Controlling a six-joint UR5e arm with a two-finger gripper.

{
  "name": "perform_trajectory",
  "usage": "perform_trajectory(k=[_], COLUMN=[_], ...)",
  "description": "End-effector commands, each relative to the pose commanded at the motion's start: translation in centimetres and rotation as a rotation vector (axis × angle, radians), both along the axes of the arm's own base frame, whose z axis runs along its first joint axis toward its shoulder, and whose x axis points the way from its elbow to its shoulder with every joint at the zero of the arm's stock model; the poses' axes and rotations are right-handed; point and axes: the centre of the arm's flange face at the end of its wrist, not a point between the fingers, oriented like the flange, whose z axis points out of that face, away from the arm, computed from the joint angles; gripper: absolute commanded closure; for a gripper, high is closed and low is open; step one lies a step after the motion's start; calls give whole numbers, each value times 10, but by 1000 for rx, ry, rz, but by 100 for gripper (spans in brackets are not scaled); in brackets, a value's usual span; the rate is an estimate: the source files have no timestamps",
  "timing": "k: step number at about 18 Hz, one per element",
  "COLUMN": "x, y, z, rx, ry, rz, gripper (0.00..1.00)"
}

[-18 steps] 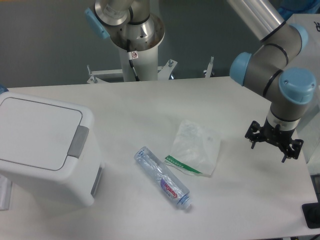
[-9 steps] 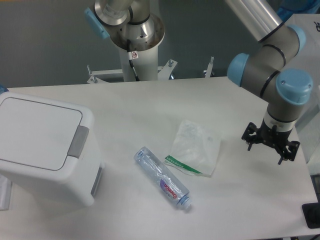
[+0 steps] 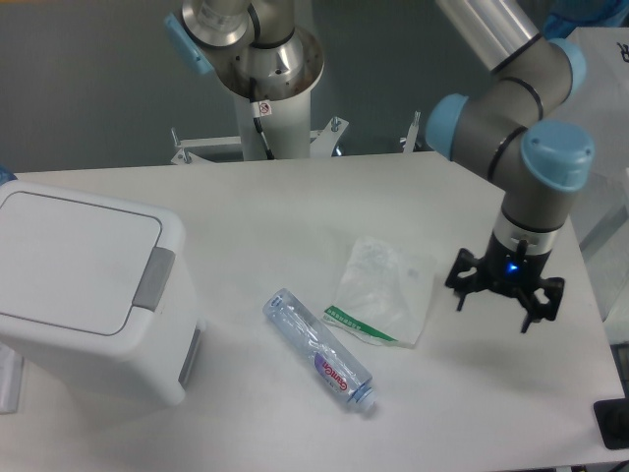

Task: Open the trash can
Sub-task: 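Move the gripper over the bottle toward the trash can lid edge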

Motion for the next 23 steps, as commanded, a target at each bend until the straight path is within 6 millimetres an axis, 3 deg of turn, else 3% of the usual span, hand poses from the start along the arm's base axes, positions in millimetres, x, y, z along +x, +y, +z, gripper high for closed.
perform_trajectory(k=[3,12,23], x=[18,88,199], y=[14,46,98], z=[18,105,156], rx=[34,221,265], ry=[-40,-129,-181], rz=[77,141,91], gripper=[0,0,0])
